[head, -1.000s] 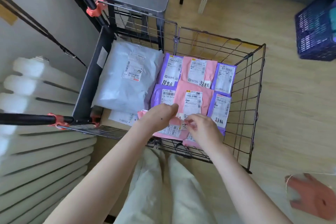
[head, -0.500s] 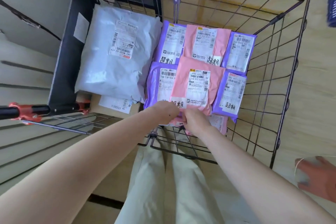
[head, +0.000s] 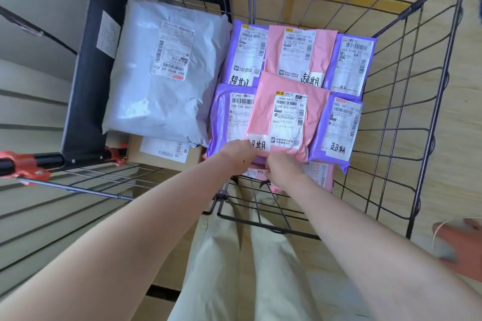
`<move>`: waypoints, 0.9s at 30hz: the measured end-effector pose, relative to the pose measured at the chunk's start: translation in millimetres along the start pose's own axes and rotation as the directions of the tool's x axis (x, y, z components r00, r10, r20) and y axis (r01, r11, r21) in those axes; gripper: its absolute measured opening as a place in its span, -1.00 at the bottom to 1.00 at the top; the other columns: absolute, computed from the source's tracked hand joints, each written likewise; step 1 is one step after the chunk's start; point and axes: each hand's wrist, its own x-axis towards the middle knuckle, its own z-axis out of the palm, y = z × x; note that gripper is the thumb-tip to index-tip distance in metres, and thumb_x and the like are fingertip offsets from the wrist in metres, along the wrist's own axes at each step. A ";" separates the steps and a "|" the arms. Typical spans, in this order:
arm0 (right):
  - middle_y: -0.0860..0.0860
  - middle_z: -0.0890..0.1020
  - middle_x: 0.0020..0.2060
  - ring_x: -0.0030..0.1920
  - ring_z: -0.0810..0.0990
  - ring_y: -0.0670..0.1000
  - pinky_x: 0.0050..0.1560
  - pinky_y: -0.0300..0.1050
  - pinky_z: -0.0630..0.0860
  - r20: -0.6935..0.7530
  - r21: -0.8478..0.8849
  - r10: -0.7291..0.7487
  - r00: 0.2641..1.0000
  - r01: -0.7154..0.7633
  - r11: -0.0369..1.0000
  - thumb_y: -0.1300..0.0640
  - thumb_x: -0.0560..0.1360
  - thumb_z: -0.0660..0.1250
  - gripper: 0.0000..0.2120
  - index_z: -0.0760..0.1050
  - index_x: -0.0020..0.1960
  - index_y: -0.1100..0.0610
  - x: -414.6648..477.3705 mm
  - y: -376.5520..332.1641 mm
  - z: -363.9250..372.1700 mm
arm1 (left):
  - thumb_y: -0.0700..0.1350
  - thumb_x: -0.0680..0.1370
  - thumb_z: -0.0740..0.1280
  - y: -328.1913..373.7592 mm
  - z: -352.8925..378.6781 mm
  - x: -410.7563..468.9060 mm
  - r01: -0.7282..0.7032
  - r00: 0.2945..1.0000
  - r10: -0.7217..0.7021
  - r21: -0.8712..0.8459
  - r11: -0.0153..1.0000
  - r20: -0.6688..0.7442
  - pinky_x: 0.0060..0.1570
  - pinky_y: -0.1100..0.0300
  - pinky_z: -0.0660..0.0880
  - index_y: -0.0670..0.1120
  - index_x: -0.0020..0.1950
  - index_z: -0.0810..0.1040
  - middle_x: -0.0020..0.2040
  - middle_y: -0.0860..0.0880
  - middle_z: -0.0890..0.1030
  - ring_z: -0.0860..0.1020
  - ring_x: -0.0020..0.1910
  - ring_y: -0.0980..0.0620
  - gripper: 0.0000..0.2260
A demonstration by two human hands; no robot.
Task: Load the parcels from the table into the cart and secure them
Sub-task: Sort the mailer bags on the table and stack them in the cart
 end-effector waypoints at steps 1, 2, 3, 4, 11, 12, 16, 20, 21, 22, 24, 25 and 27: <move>0.12 0.62 -0.14 -0.14 0.61 0.14 -0.22 -0.11 0.45 -0.001 0.011 0.005 1.000 -0.005 1.000 0.26 0.53 0.28 -0.85 0.60 0.04 0.23 -1.4 0.6 -0.8 | -0.27 0.55 0.23 -2.6 -2.9 -3.0 0.013 1.000 -0.014 -0.045 0.999 -0.010 -0.05 0.06 0.49 -0.22 0.16 0.54 0.11 -0.20 0.56 0.57 0.09 -0.19 -0.79; 0.11 0.60 -0.16 -0.16 0.60 0.14 -0.22 -0.10 0.47 -0.009 0.025 0.011 1.000 -0.011 1.000 0.25 0.52 0.29 -0.85 0.60 0.03 0.22 -3.7 0.7 -2.6 | -0.26 0.54 0.24 -5.6 -5.5 -6.5 0.029 0.999 -0.031 -0.092 0.995 -0.022 -0.06 0.05 0.49 -0.21 0.13 0.56 0.10 -0.19 0.56 0.57 0.07 -0.20 -0.80; 0.11 0.59 -0.18 -0.18 0.59 0.14 -0.20 -0.09 0.49 -0.012 0.041 0.018 1.000 -0.017 0.999 0.25 0.52 0.29 -0.86 0.60 0.02 0.22 -6.7 0.2 -5.2 | -0.26 0.52 0.25 -8.9 -8.5 -11.0 0.045 0.998 -0.051 -0.140 0.989 -0.037 -0.07 0.04 0.49 -0.18 0.10 0.57 0.08 -0.17 0.56 0.57 0.05 -0.20 -0.80; 0.11 0.58 -0.21 -0.19 0.59 0.14 -0.18 -0.08 0.51 -0.016 0.061 0.026 1.000 -0.025 0.998 0.25 0.52 0.29 -0.87 0.61 -0.01 0.22 -9.7 -0.4 -8.2 | -0.25 0.51 0.25 -13.1 -10.5 -15.8 0.060 0.996 -0.071 -0.188 0.980 -0.054 -0.07 0.03 0.52 -0.15 0.07 0.59 0.05 -0.15 0.57 0.57 0.03 -0.19 -0.81; 0.06 0.68 -0.12 -0.19 0.60 0.02 -0.03 -0.16 0.52 -0.010 0.359 0.021 1.000 -0.016 0.933 -0.03 0.52 0.36 -0.75 0.66 -0.01 0.15 -47.7 -18.6 -39.7 | -0.18 0.49 0.32 -41.0 -30.0 -77.2 0.113 0.943 -0.282 -0.621 0.776 -0.180 -0.37 0.26 0.42 -0.06 -0.21 0.54 -0.26 -0.01 0.61 0.62 -0.35 0.00 -0.92; 0.07 0.68 -0.09 -0.15 0.61 0.03 -0.01 -0.13 0.53 -0.019 0.391 0.007 1.000 0.001 0.920 0.00 0.53 0.36 -0.77 0.63 0.07 0.13 -57.0 -23.7 -46.3 | -0.18 0.49 0.33 -41.1 -32.1 -86.8 0.112 0.932 -0.305 -0.642 0.758 -0.197 -0.36 0.26 0.39 -0.05 -0.21 0.52 -0.28 0.01 0.59 0.63 -0.33 -0.01 -0.91; 0.06 0.64 0.01 -0.02 0.60 0.03 -0.04 -0.18 0.47 -0.080 0.456 0.015 0.997 0.023 0.890 0.18 0.51 0.35 -0.71 0.55 0.23 0.12 -93.6 -39.1 -70.1 | -0.15 0.48 0.35 -26.4 -47.4 -122.1 0.082 0.903 -0.334 -0.655 0.751 -0.270 -0.25 0.22 0.43 -0.03 -0.17 0.53 -0.27 0.03 0.57 0.61 -0.24 -0.03 -0.96; 0.01 0.65 -0.08 -0.09 0.59 -0.01 -0.20 -0.24 0.37 -0.139 0.469 0.018 0.990 0.050 0.882 0.19 0.49 0.36 -0.78 0.58 0.13 0.07 -130.7 -46.1 -98.1 | -0.10 0.48 0.35 -3.1 -71.7 -157.5 0.050 0.865 -0.357 -0.647 0.761 -0.353 -0.09 0.09 0.53 0.00 -0.17 0.54 -0.26 0.05 0.54 0.51 -0.19 -0.02 -0.97; 0.00 0.65 -0.11 -0.10 0.58 -0.02 -0.20 -0.24 0.37 -0.166 0.471 0.013 0.986 0.068 0.880 0.18 0.49 0.37 -0.79 0.59 0.12 0.07 -141.0 -46.6 -106.2 | -0.11 0.47 0.35 3.3 -77.4 -167.2 0.039 0.850 -0.373 -0.662 0.749 -0.372 -0.08 0.08 0.54 0.02 -0.20 0.52 -0.26 0.05 0.55 0.51 -0.19 -0.02 -0.94; -0.01 0.64 -0.12 -0.11 0.57 -0.03 -0.19 -0.24 0.37 -0.197 0.470 0.010 0.980 0.086 0.879 0.18 0.49 0.37 -0.80 0.59 0.11 0.06 -151.4 -47.2 -114.4 | -0.12 0.45 0.35 9.0 -82.5 -176.4 0.024 0.829 -0.394 -0.679 0.734 -0.398 -0.10 0.08 0.54 0.03 -0.22 0.50 -0.26 0.03 0.58 0.52 -0.20 -0.02 -0.91; -0.02 0.63 -0.14 -0.14 0.56 -0.04 -0.15 -0.24 0.38 -0.254 0.453 -0.020 0.967 0.137 0.881 0.18 0.50 0.36 -0.81 0.59 0.11 0.06 -170.4 -48.0 -129.5 | -0.18 0.42 0.34 18.4 -91.5 -194.6 -0.025 0.766 -0.442 -0.708 0.705 -0.467 -0.16 0.12 0.52 -0.02 -0.24 0.54 -0.29 0.01 0.59 0.55 -0.22 -0.04 -0.93; -0.03 0.63 -0.14 -0.16 0.56 -0.04 -0.14 -0.23 0.41 -0.275 0.436 -0.039 0.960 0.161 0.885 0.17 0.50 0.36 -0.80 0.60 0.11 0.05 -178.8 -48.6 -136.3 | -0.20 0.41 0.33 22.5 -95.1 -203.7 -0.053 0.731 -0.463 -0.719 0.693 -0.501 -0.20 0.13 0.50 -0.06 -0.24 0.56 -0.32 0.02 0.56 0.54 -0.24 -0.04 -0.94; -0.07 0.61 -0.13 -0.15 0.55 -0.05 -0.09 -0.18 0.49 -0.304 0.399 -0.083 0.949 0.206 0.893 0.16 0.51 0.35 -0.80 0.59 0.13 0.05 -196.4 -52.3 -150.3 | -0.21 0.40 0.33 31.0 -101.9 -224.6 -0.091 0.666 -0.511 -0.740 0.667 -0.543 -0.27 0.16 0.42 -0.07 -0.27 0.55 -0.37 0.05 0.51 0.50 -0.30 -0.01 -0.93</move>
